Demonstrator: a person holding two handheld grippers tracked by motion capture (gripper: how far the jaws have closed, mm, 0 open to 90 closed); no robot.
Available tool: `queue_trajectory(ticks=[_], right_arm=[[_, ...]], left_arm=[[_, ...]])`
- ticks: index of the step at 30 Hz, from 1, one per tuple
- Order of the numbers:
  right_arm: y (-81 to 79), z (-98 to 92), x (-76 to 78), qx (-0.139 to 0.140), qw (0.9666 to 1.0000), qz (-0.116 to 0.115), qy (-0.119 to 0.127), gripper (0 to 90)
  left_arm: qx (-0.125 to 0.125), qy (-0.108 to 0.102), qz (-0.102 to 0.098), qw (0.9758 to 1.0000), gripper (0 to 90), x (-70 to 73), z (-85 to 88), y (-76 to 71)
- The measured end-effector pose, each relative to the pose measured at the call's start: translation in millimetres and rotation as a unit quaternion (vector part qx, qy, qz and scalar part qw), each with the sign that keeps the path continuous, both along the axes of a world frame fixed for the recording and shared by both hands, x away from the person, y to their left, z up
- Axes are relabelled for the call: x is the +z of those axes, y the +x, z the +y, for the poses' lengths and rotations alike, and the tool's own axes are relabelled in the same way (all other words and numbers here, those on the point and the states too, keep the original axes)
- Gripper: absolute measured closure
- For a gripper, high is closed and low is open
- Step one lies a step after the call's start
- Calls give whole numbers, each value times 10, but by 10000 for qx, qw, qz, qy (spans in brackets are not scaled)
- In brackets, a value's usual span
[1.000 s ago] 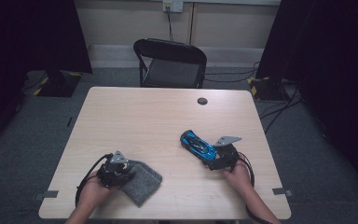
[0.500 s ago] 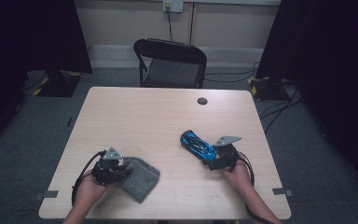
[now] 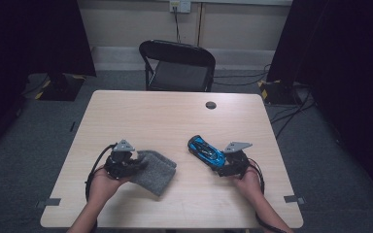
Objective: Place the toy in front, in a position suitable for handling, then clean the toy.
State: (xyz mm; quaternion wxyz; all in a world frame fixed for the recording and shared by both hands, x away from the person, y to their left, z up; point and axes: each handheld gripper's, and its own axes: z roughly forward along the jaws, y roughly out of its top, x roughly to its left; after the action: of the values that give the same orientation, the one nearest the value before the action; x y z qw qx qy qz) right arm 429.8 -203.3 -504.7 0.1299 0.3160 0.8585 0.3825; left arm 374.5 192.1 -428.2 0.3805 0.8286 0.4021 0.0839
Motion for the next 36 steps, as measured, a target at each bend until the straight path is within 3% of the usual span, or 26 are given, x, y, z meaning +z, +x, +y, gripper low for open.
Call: queue_trajectory(ticks=[14,19,24,36], right_arm=[[1,-2,0,2,10000,-1,7,238],[0,-1,0,0,10000,3,6,238],[0,-1,0,-1,10000,2,6,238],[1,-1,0,1,10000,-2,9,239]], left_arm=[[-203,-170,-105,9996,774,140,-349,251],[-338,-128,-128,9993,774,159,-518,363],[-377,-244,-116,9989,774,158,-658,454],[-534,-179,-147,9983,775,217,-956,662]])
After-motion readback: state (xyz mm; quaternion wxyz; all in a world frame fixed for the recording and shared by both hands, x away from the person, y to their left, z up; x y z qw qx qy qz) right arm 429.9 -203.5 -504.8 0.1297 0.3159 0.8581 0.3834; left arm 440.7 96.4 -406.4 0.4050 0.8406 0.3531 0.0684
